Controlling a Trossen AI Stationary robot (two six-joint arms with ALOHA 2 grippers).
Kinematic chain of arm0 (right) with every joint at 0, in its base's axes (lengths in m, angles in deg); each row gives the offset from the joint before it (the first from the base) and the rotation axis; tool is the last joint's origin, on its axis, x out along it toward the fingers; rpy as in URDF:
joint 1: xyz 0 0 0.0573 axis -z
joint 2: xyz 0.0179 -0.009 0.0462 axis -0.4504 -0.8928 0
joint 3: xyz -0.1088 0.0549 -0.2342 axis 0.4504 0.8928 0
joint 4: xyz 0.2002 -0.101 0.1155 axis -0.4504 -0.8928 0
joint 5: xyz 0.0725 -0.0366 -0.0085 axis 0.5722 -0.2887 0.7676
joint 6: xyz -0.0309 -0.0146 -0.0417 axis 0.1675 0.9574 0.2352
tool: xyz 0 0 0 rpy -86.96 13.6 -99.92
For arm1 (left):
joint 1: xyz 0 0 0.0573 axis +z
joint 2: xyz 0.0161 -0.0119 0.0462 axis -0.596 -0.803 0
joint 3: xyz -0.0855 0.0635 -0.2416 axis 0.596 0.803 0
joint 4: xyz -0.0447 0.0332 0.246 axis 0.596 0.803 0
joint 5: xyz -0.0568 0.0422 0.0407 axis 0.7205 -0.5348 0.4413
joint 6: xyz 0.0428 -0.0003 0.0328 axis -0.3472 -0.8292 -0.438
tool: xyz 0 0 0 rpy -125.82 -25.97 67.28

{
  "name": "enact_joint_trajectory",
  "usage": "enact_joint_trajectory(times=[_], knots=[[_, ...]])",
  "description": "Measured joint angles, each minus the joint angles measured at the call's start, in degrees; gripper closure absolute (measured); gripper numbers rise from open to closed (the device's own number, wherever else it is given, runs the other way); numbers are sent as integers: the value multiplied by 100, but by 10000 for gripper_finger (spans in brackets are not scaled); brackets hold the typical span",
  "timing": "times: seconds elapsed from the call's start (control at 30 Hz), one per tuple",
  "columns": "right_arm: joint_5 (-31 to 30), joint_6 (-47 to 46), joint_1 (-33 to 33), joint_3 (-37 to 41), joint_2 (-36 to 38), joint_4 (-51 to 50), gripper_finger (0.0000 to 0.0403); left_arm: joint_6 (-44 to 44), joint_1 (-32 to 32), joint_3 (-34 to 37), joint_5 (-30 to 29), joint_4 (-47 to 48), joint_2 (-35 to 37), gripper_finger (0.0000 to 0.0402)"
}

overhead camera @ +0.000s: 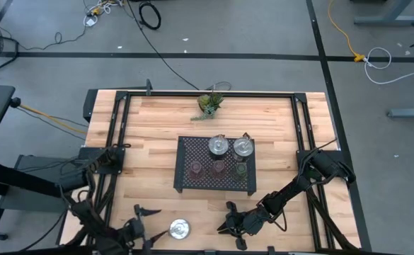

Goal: Pick & Place candle stick holders
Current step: Put the silver scented candle on the shelf aligned with the other silver scented candles

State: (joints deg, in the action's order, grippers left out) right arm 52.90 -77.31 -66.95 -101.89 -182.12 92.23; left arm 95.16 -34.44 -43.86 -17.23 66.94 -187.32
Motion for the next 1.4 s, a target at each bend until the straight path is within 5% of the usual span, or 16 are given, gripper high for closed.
enact_joint_trajectory(times=[0.33,0.63,0.83,1.07,1.4], knots=[[0,15,0,0,0,0,356,-1923,144,72,33,-1808,-4,7],[0,17,0,0,1,0,356,-2172,288,73,286,-1994,-4,7],[0,17,0,0,0,-31,356,-2129,350,73,954,-2184,-4,7],[0,17,2,0,0,-35,356,-2141,429,71,623,-2705,-4,7],[0,17,0,0,0,-37,356,-2557,856,71,1227,-3257,-4,7]])
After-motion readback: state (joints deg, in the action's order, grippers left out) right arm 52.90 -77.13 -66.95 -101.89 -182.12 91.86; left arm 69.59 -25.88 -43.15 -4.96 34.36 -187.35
